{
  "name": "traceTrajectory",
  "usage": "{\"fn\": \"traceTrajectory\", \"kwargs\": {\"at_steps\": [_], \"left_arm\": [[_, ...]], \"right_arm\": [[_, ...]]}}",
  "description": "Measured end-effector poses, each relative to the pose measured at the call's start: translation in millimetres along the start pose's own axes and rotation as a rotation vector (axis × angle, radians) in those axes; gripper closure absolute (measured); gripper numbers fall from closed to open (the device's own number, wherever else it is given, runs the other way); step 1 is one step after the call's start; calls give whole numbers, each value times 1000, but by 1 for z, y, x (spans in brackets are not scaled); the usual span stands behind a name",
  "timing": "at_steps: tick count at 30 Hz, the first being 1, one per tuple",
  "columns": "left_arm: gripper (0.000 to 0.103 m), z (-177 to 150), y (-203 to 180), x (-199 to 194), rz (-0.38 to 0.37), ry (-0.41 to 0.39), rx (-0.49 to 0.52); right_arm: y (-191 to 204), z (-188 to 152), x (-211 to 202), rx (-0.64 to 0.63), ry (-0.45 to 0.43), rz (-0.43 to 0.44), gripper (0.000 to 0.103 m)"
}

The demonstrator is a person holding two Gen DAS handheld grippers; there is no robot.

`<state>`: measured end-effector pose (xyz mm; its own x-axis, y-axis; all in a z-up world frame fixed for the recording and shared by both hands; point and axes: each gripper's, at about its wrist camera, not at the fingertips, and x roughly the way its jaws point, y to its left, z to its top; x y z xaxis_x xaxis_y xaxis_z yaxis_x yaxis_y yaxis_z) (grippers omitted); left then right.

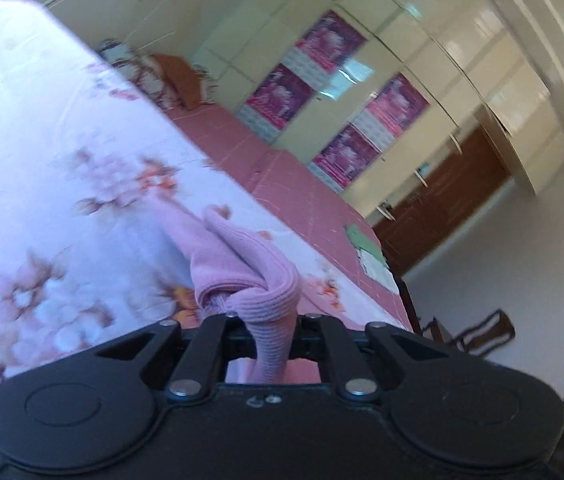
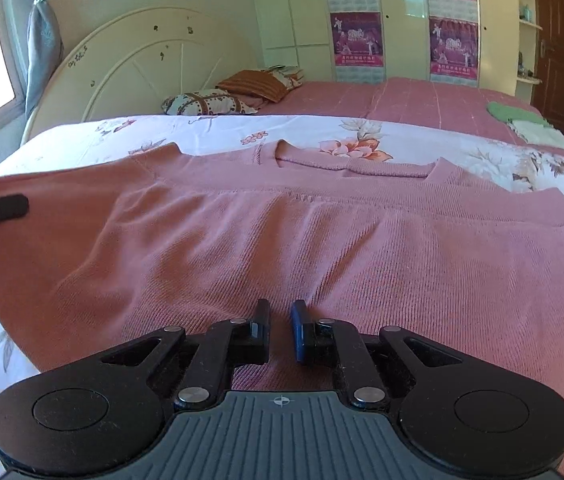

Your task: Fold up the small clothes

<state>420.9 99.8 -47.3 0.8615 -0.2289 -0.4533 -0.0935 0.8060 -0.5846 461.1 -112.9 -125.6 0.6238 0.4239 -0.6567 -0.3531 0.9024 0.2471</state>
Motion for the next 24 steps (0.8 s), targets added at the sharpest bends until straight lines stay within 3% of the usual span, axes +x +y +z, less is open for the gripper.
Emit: {"fn": "traceTrajectory", "kwargs": {"at_steps": [4, 8, 10, 11, 12, 13, 14, 15, 17, 19, 20, 21, 24], "left_arm": [[97, -14, -87, 18, -71, 87, 240], [97, -73, -161, 48, -97, 192, 497], [96, -114, -185, 75, -105, 296, 576], [93, -136, -193, 89, -114, 356, 602], [80, -155, -198, 101, -129, 409, 616], [74, -170, -202, 109, -133, 459, 624], [69, -181, -204, 111, -138, 497, 627], [66, -185, -204, 105, -155, 487, 625], [63, -174, -195, 84, -200, 437, 586], [54, -153, -178, 68, -192, 373, 517], [48, -142, -166, 62, -172, 333, 492], [47, -129, -157, 62, -121, 294, 481], [48, -103, -123, 74, 16, 276, 453]], "right_arm": [[-41, 2, -41, 247, -99, 32, 92], [-103, -12, -103, 445, -225, 9, 92], [-138, -19, -133, 526, -252, 8, 92], [-155, -24, -146, 571, -256, 12, 92], [-168, -28, -156, 608, -259, 15, 91], [-180, -33, -167, 636, -260, 16, 87], [-190, -38, -177, 652, -265, 3, 60], [-196, -42, -187, 658, -278, -20, 31], [-205, -49, -205, 655, -284, -10, 31], [-208, -53, -213, 655, -273, 34, 34], [-206, -53, -215, 644, -267, 64, 44], [-202, -52, -214, 632, -259, 87, 47], [-182, -47, -198, 583, -229, 130, 47]]}}
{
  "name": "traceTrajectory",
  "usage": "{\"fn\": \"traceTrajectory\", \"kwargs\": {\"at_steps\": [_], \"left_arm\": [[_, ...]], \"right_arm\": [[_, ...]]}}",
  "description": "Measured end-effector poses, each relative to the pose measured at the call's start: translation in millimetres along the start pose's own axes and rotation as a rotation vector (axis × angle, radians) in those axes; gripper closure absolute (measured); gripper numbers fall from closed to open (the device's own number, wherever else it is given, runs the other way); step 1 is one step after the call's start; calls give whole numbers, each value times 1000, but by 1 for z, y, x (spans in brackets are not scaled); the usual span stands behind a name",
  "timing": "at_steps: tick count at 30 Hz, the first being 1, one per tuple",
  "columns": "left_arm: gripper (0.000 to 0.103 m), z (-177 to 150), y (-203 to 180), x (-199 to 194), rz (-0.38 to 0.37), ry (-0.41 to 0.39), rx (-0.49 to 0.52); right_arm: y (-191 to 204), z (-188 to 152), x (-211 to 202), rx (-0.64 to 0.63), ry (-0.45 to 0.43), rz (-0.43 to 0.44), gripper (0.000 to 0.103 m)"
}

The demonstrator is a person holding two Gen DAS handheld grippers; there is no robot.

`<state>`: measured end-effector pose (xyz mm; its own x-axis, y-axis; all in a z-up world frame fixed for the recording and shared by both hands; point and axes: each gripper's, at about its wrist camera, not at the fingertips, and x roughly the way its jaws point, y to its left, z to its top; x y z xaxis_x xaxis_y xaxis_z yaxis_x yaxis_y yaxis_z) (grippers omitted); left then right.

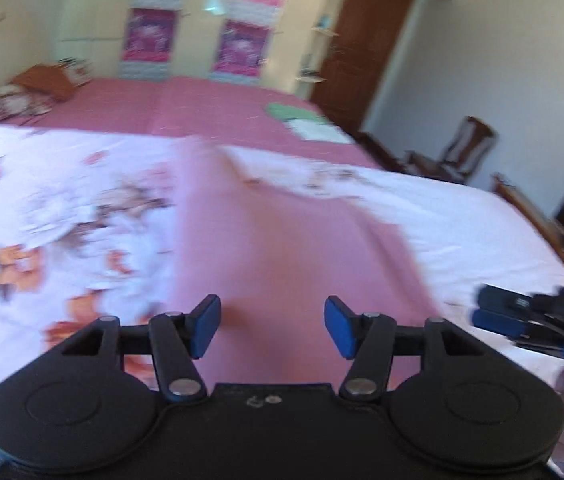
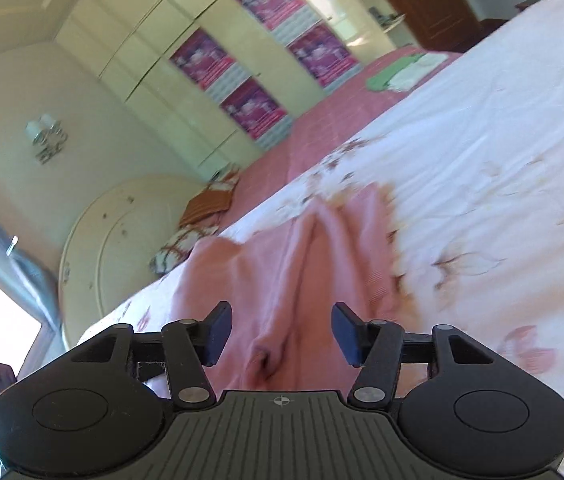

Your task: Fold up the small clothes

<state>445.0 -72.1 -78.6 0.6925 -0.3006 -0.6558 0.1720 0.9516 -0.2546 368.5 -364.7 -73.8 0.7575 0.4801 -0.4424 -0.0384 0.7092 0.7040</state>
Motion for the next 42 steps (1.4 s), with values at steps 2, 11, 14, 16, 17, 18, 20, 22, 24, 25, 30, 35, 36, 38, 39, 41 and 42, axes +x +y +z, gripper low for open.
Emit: {"fn": "traceTrajectory", "kwargs": {"at_steps": [2, 11, 14, 16, 17, 18, 20, 22, 24, 25, 30, 35, 36, 38, 39, 41, 42], "left_arm": [[47, 3, 20, 15, 22, 43, -33], [43, -14, 52, 25, 15, 101, -120], [44, -10, 53, 17, -18, 96, -124], [46, -4, 54, 8, -49, 50, -122], [46, 0, 55, 3, -55, 18, -118], [46, 3, 57, 0, -62, -9, -115], [46, 10, 61, 0, -62, -49, -118], [46, 16, 66, 11, -28, -21, -120], [43, 20, 69, 29, 33, 37, -102], [43, 22, 71, 34, 25, 45, -114], [49, 34, 49, 31, -9, 16, -46], [47, 32, 18, 49, -14, 54, 26], [47, 28, 12, 59, 6, 90, 46], [44, 20, 7, 74, 4, 119, 47], [43, 20, 6, 75, 9, 115, 48], [43, 22, 4, 75, 14, 118, 65], [43, 22, 6, 73, 10, 119, 78]], "right_arm": [[6, -4, 21, -16, 41, 4, 47], [3, -11, 91, -22, 194, -12, 47], [11, -11, 100, -66, 247, 24, 47], [10, -9, 105, -77, 238, -12, 47], [8, -7, 107, -56, 232, -13, 47], [4, -5, 110, -35, 232, -15, 47], [4, -5, 115, -36, 245, -26, 54], [14, -8, 122, -126, 281, -76, 80], [26, -12, 126, -208, 290, -106, 88], [33, -13, 126, -261, 285, -126, 89], [92, -22, 108, -635, 135, -242, 92], [97, -1, 59, -675, 45, -259, 92], [88, 0, 56, -656, 57, -271, 92], [57, -7, 67, -605, 119, -313, 92], [40, -8, 78, -562, 161, -332, 92], [10, -16, 88, -460, 229, -308, 92], [8, -14, 82, -434, 198, -289, 89]]}}
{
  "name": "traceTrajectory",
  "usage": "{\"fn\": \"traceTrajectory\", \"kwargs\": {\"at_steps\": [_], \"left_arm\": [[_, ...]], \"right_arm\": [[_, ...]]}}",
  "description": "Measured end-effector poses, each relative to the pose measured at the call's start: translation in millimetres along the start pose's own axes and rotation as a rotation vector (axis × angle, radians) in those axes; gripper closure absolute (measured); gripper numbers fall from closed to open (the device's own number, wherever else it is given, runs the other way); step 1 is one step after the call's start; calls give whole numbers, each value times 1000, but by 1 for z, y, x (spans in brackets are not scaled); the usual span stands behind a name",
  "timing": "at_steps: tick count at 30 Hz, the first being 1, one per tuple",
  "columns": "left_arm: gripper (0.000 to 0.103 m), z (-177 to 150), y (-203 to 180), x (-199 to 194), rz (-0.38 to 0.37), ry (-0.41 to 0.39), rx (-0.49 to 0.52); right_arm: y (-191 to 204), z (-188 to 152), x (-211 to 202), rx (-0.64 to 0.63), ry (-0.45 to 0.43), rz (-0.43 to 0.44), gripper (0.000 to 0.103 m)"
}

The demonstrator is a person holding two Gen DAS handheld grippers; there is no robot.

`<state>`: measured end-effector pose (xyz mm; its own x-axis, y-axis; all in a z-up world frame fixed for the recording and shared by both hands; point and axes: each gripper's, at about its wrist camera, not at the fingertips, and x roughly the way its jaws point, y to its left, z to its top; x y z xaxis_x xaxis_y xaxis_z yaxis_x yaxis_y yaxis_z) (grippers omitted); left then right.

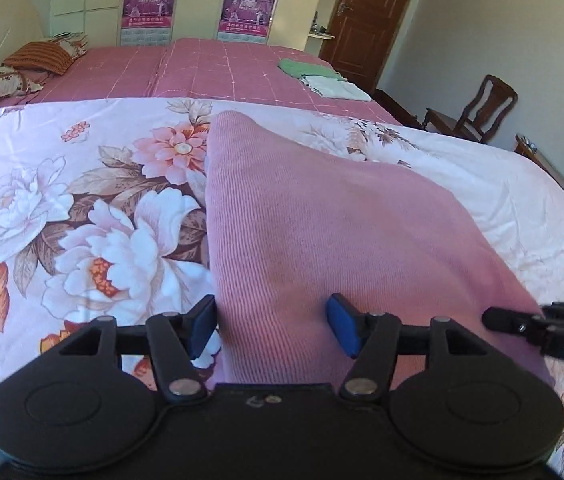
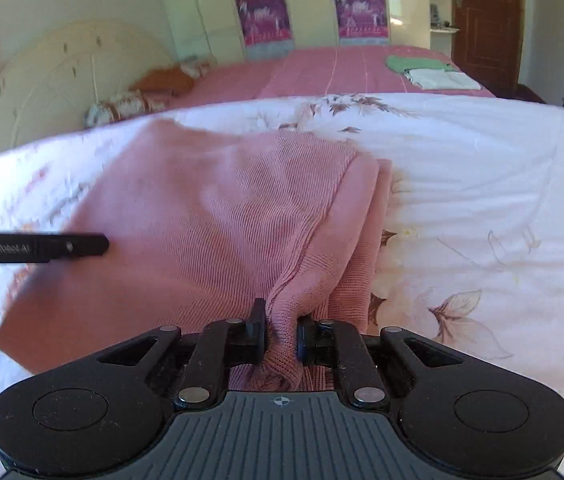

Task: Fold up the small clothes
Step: 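Pinch the folded edge with the right tool and straighten it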

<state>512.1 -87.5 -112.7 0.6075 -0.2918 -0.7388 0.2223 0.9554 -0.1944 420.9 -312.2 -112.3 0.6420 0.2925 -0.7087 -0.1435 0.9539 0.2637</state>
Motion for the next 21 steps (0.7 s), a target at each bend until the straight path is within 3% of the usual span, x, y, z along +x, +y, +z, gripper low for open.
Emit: {"fn": "traceTrajectory", "kwargs": {"at_steps": [2, 5, 9, 11, 12, 13, 17, 21], "left_arm": [[44, 1, 4, -4, -16, 0, -1], [47, 6, 12, -14, -42, -44, -34], [44, 9, 21, -9, -30, -28, -74], [44, 8, 21, -5, -30, -20, -70], [45, 8, 21, -3, -35, -16, -77], [45, 9, 21, -2, -44, -15, -84], [45, 12, 12, 8, -57, 18, -78], [36, 13, -4, 19, -1, 26, -4]], "right_arm": [[-8, 5, -11, 67, -27, 20, 78], [-24, 14, -22, 160, -98, 52, 78], [-47, 32, 1, 278, -23, 106, 78], [-51, 37, 9, 287, -20, 111, 79], [-50, 38, 9, 268, -38, 105, 91], [-46, 39, 6, 222, -56, 87, 95], [-47, 39, -13, 176, -130, 51, 97], [-63, 29, 10, 223, -42, 19, 97]]}}
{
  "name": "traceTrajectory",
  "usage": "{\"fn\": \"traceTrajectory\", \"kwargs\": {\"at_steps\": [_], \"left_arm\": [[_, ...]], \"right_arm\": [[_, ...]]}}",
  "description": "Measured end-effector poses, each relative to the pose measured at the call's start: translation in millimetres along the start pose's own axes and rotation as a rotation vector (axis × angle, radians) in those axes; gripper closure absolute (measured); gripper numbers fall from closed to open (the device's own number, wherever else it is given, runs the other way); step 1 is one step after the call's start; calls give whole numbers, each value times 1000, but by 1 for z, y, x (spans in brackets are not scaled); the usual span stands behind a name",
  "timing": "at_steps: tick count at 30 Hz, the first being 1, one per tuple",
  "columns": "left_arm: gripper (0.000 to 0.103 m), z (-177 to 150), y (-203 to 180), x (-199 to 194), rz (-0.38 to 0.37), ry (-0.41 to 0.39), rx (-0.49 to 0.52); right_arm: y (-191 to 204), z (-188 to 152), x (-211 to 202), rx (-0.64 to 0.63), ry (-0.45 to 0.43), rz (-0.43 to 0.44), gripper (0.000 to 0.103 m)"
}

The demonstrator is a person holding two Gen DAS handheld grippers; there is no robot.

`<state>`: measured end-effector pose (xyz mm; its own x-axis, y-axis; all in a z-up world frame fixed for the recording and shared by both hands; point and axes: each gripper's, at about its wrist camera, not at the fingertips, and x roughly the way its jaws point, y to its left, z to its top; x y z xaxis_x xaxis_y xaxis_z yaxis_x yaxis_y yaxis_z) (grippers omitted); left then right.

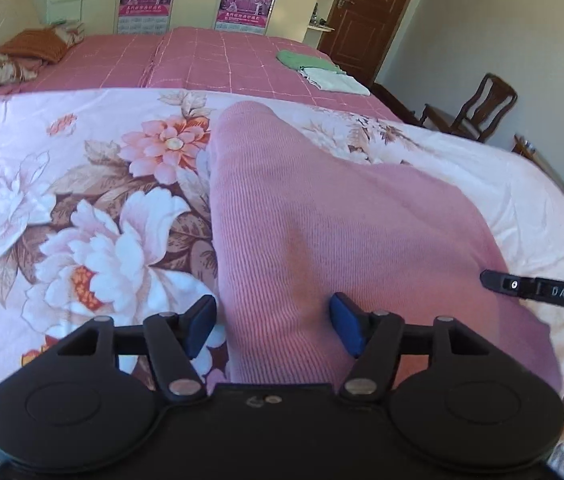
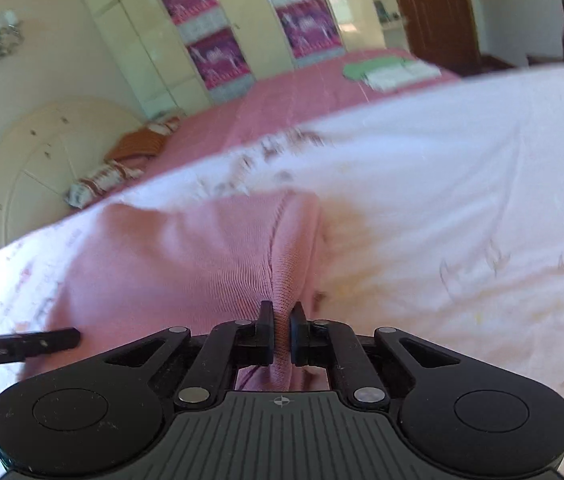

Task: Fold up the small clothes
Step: 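Pinch the folded edge with the right tool and straighten it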

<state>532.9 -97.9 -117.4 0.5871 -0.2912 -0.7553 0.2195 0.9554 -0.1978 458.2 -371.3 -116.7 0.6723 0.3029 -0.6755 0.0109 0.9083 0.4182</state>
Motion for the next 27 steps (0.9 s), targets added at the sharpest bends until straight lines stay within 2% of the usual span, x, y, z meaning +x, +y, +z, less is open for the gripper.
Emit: {"fn": "traceTrajectory", "kwargs": {"at_steps": [2, 4, 5, 6, 7, 10, 12, 14, 16, 20, 22, 23, 25, 27], "left_arm": [[37, 2, -2, -3, 11, 0, 23], [42, -1, -1, -21, -7, -34, 47], [42, -6, 1, -33, -13, -63, 61], [42, -12, 3, -45, -16, -78, 63], [42, -19, 7, -55, -26, -93, 55], [42, -40, 19, -73, -47, -96, 16], [40, -52, 24, -70, -41, -64, 5], [40, -61, 25, -62, -15, -27, 10], [40, -66, 27, -59, -10, -23, -9], [39, -68, 26, -58, 5, -27, -9], [41, -66, 24, -63, -3, -21, -15], [45, -66, 22, -68, -14, -25, -6], [45, -70, 13, -72, 0, -3, 56], [44, -80, 8, -67, 28, 32, 117]], "right_arm": [[-1, -1, 1, 16, -10, -4, 97], [1, 0, -7, 38, -23, -7, 93], [6, 0, -17, 22, -43, -39, 82], [11, -3, -29, -4, -73, -73, 74], [17, -6, -43, -39, -107, -84, 74], [40, -27, -76, -172, -125, -41, 74], [54, -41, -82, -249, -90, -32, 74], [59, -54, -80, -273, -52, -83, 74], [54, -62, -83, -212, -60, -93, 74], [45, -70, -76, -90, 4, -24, 74], [46, -72, -67, -93, 33, -17, 75], [44, -72, -64, -97, 44, -20, 101], [37, -66, -69, -84, 31, -37, 100], [34, -67, -76, -135, 35, -82, 100]]}}
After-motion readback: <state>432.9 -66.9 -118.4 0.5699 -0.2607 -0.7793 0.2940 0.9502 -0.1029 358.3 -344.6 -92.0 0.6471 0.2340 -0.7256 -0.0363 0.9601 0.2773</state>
